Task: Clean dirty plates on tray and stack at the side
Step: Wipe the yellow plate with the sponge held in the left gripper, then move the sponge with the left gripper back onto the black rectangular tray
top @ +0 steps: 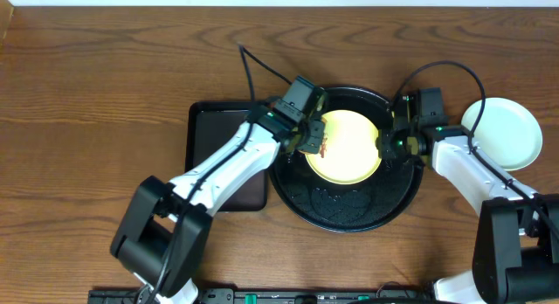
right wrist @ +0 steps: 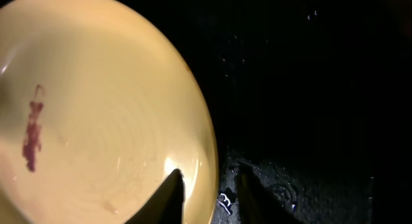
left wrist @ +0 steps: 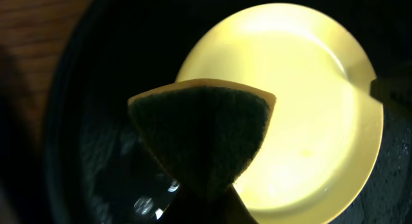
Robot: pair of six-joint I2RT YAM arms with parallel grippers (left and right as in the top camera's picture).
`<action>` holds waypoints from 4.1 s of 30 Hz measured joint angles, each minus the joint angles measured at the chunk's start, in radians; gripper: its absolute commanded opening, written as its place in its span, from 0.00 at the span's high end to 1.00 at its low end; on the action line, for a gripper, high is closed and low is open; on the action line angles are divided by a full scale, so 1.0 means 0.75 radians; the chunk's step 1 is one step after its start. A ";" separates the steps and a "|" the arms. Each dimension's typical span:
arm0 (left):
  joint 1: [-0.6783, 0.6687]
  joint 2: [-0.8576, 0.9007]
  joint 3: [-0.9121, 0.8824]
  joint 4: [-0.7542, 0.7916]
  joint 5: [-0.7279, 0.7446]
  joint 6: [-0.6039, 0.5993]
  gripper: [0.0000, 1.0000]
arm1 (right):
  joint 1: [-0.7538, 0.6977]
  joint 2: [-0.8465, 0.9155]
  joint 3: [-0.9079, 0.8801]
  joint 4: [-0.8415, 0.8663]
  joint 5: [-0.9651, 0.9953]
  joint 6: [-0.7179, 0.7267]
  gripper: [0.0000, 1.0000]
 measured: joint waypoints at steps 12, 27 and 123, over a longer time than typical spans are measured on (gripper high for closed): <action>-0.005 0.049 0.000 0.105 -0.001 0.001 0.92 | 0.000 0.000 -0.069 0.051 -0.002 0.032 0.99; -0.034 0.142 0.000 0.165 -0.001 0.112 0.92 | 0.000 0.000 -0.069 0.051 -0.002 0.032 0.99; 0.773 0.007 0.170 -0.709 0.605 0.077 0.92 | 0.000 0.000 -0.078 0.060 0.004 0.031 0.72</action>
